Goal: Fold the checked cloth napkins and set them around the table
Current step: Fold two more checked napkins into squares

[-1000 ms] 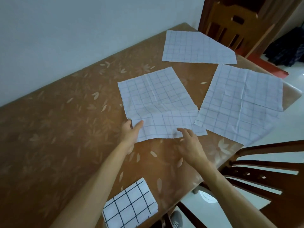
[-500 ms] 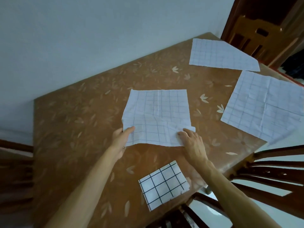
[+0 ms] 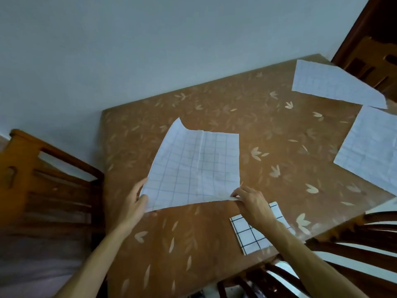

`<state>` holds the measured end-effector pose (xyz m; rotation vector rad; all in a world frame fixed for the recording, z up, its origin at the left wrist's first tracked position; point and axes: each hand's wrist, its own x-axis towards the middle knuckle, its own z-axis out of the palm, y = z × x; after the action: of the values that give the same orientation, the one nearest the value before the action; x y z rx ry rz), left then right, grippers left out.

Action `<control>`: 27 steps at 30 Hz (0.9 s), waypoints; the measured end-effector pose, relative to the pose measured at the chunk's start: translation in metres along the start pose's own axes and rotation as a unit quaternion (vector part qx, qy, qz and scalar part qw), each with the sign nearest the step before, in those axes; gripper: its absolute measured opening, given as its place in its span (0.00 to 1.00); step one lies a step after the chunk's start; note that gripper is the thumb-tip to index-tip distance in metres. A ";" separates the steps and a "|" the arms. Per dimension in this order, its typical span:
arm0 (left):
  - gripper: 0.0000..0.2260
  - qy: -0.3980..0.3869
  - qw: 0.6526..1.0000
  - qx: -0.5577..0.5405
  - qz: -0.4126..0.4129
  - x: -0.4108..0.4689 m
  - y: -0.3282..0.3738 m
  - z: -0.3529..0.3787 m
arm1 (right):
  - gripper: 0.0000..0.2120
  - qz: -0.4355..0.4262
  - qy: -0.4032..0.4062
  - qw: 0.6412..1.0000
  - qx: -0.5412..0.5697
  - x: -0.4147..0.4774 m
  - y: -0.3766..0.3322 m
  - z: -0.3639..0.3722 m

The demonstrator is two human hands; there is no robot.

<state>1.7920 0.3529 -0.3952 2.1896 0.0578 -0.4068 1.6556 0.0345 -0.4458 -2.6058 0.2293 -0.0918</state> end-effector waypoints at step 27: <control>0.08 -0.102 0.992 -0.043 0.053 -0.043 -0.139 -0.107 | 0.15 0.168 -0.102 0.939 0.283 -0.011 -0.096 0.017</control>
<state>1.7543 0.5263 -0.4297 2.0463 -0.1505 -0.5548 1.6605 0.1267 -0.4118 -1.9537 0.4899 0.2041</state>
